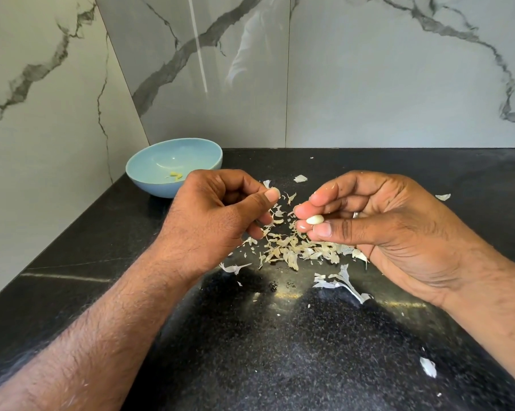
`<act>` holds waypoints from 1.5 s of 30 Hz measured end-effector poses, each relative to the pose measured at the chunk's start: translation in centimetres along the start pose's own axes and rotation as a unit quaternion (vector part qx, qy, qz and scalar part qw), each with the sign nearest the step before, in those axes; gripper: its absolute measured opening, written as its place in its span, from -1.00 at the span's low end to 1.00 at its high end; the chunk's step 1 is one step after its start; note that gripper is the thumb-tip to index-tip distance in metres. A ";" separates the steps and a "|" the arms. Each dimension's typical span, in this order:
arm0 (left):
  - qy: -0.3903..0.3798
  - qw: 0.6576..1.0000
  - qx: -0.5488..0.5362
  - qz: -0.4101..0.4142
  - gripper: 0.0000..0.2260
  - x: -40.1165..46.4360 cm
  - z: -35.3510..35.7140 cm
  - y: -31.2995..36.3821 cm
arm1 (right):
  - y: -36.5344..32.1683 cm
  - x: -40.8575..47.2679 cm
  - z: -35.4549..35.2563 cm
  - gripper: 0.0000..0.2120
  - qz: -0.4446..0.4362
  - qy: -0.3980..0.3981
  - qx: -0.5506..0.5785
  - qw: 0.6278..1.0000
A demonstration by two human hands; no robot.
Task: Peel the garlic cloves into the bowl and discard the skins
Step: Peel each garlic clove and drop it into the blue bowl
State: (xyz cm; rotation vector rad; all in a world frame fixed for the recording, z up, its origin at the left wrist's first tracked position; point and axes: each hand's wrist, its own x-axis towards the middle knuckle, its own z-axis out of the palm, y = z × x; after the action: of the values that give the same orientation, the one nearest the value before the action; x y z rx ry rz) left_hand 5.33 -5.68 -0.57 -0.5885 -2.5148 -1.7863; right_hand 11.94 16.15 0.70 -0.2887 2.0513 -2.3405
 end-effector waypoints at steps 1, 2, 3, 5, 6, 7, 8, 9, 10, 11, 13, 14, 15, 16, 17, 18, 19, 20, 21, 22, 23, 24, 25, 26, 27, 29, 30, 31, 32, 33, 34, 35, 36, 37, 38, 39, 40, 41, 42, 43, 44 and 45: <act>0.001 1.000 0.000 0.000 -0.84 0.0 0.0 0.0 | 0.0 0.0 0.0 -0.68 0.002 -0.001 0.000 1.000; 0.000 1.000 0.002 -0.002 -0.84 0.0 0.0 -0.1 | 0.0 0.0 0.0 -0.68 0.010 -0.002 0.006 1.000; 0.000 1.000 0.004 -0.003 -0.84 0.1 0.0 -0.1 | 0.1 0.0 0.0 -0.68 0.022 -0.003 0.019 1.000; -0.003 1.000 0.009 -0.008 -0.84 0.2 0.0 -0.2 | 0.3 0.1 0.0 -0.71 0.050 -0.008 0.051 0.997; -0.005 1.000 0.011 -0.011 -0.84 0.2 0.0 -0.2 | 0.4 0.1 0.0 -0.74 0.062 -0.011 0.064 0.996; -0.005 1.000 0.012 -0.014 -0.84 0.3 0.0 -0.2 | 0.5 0.1 0.0 -0.76 0.071 -0.013 0.074 0.995; -0.005 1.000 0.013 -0.017 -0.84 0.3 -0.1 -0.3 | 0.6 0.2 0.0 -0.77 0.076 -0.013 0.080 0.994; -0.003 1.000 0.012 -0.019 -0.84 0.4 -0.1 -0.3 | 0.7 0.2 0.0 -0.77 0.080 -0.011 0.081 0.993; -0.002 1.000 0.009 -0.022 -0.83 0.4 -0.1 -0.4 | 0.7 0.2 -0.1 -0.78 0.082 -0.008 0.080 0.993; 0.000 1.000 0.004 -0.023 -0.83 0.3 -0.2 -0.4 | 0.7 0.1 -0.1 -0.78 0.083 -0.006 0.078 0.993; 0.003 1.000 -0.004 -0.025 -0.82 0.3 -0.2 -0.4 | 0.8 0.1 -0.1 -0.77 0.080 -0.005 0.077 0.994; 0.003 1.000 -0.006 -0.026 -0.82 0.3 -0.2 -0.4 | 0.8 0.1 -0.1 -0.77 0.077 -0.008 0.078 0.994; 0.002 1.000 -0.006 -0.027 -0.83 0.4 -0.2 -0.4 | 0.9 0.1 -0.2 -0.77 0.073 -0.009 0.080 0.994; 0.001 1.000 -0.005 -0.027 -0.83 0.4 -0.2 -0.5 | 0.9 0.1 -0.2 -0.78 0.069 -0.011 0.081 0.994; 0.000 1.000 -0.002 -0.025 -0.83 0.5 -0.1 -0.6 | 1.0 0.1 -0.2 -0.79 0.066 -0.012 0.081 0.994; -0.002 1.000 0.001 -0.023 -0.83 0.5 -0.1 -0.7 | 1.0 0.1 -0.2 -0.80 0.063 -0.013 0.081 0.995; -0.004 1.000 0.004 -0.019 -0.83 0.6 0.0 -0.8 | 1.1 0.1 -0.2 -0.81 0.061 -0.015 0.081 0.995; -0.007 1.000 0.007 -0.016 -0.83 0.7 0.0 -0.8 | 1.1 0.1 -0.3 -0.81 0.059 -0.018 0.080 0.995; -0.008 1.000 0.008 -0.014 -0.83 0.7 0.0 -0.9 | 1.1 0.2 -0.3 -0.82 0.057 -0.022 0.080 0.995; -0.010 1.000 0.009 -0.014 -0.83 0.8 0.1 -1.0 | 1.1 0.2 -0.3 -0.82 0.055 -0.025 0.080 0.995; -0.010 1.000 0.008 -0.014 -0.83 0.8 0.0 -1.0 | 1.2 0.3 -0.3 -0.81 0.055 -0.029 0.079 0.995; -0.008 1.000 0.007 -0.015 -0.83 0.8 0.0 -1.0 | 1.3 0.3 -0.3 -0.81 0.055 -0.031 0.078 0.995; -0.005 1.000 0.005 -0.018 -0.83 0.8 0.0 -1.0 | 1.3 0.3 -0.3 -0.81 0.055 -0.033 0.076 0.995; -0.001 1.000 0.004 -0.022 -0.82 0.8 -0.2 -0.9 | 1.4 0.3 -0.3 -0.81 0.056 -0.032 0.073 0.995; 0.005 1.000 0.003 -0.025 -0.82 0.9 -0.3 -0.9 | 1.5 0.3 -0.4 -0.81 0.057 -0.028 0.070 0.996; 0.025 0.999 0.006 -0.026 -0.82 1.0 -0.8 -0.7 | 1.6 0.4 -0.2 -0.81 0.061 -0.017 0.068 0.996; 0.037 0.999 0.008 -0.025 -0.82 1.1 -1.1 -0.6 | 1.6 0.5 -0.2 -0.81 0.064 -0.010 0.067 0.996; 0.052 0.998 0.010 -0.024 -0.83 1.1 -1.7 -0.4 | 1.5 0.7 0.0 -0.81 0.068 0.001 0.062 0.996; 0.065 0.997 0.016 -0.023 -0.84 1.3 -2.1 -0.4 | 1.5 1.0 0.1 -0.81 0.072 0.014 0.054 0.996; 0.083 0.996 0.021 -0.022 -0.84 1.3 -2.8 -0.4 | 1.4 1.5 0.4 -0.81 0.077 0.028 0.039 0.996; 0.103 0.994 0.026 -0.017 -0.84 1.5 -3.3 -0.5 | 1.4 2.2 0.6 -0.81 0.079 0.042 0.021 0.996; 0.127 0.991 0.030 -0.013 -0.84 1.7 -3.8 -0.8 | 1.3 3.1 0.9 -0.81 0.078 0.051 -0.001 0.996; 0.157 0.987 0.035 -0.011 -0.84 1.7 -4.7 -1.1 | 1.2 4.0 1.7 -0.81 0.074 0.059 -0.027 0.995; 0.187 0.982 0.038 -0.011 -0.85 2.0 -5.4 -1.4 | 0.9 5.1 2.4 -0.82 0.064 0.069 -0.055 0.994; 0.216 0.976 0.041 -0.013 -0.85 2.3 -6.5 -1.9 | 0.6 6.4 3.4 -0.82 0.048 0.081 -0.088 0.992; 0.239 0.970 0.045 -0.016 -0.86 2.6 -7.4 -2.4 | 0.3 7.8 4.3 -0.84 0.030 0.095 -0.126 0.987; 0.256 0.965 0.053 -0.020 -0.87 3.0 -8.4 -2.9 | 0.1 9.4 5.3 -0.86 0.013 0.107 -0.167 0.980; 0.266 0.961 0.070 -0.022 -0.89 3.3 -9.5 -3.3 | -0.2 11.0 6.6 -0.89 0.001 0.114 -0.205 0.972; 0.268 0.958 0.096 -0.024 -0.91 3.6 -10.4 -3.7 | -0.3 12.7 7.6 -0.91 -0.006 0.118 -0.237 0.964; 0.267 0.955 0.124 -0.024 -0.93 4.0 -11.4 -4.1 | -0.3 14.2 8.8 -0.90 -0.010 0.119 -0.265 0.957; 0.264 0.954 0.144 -0.022 -0.94 4.2 -12.0 -4.2 | -0.3 15.7 9.6 -0.88 -0.011 0.121 -0.293 0.948; 0.260 0.952 0.160 -0.019 -0.93 4.6 -12.5 -4.4 | -0.1 16.9 10.3 -0.87 -0.008 0.123 -0.321 0.939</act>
State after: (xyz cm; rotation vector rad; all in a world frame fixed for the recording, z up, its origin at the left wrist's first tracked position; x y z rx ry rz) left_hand -2.89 -16.92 0.84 -0.0414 -2.3603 -1.2724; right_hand -3.12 3.77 4.21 -0.0079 2.8964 -1.7043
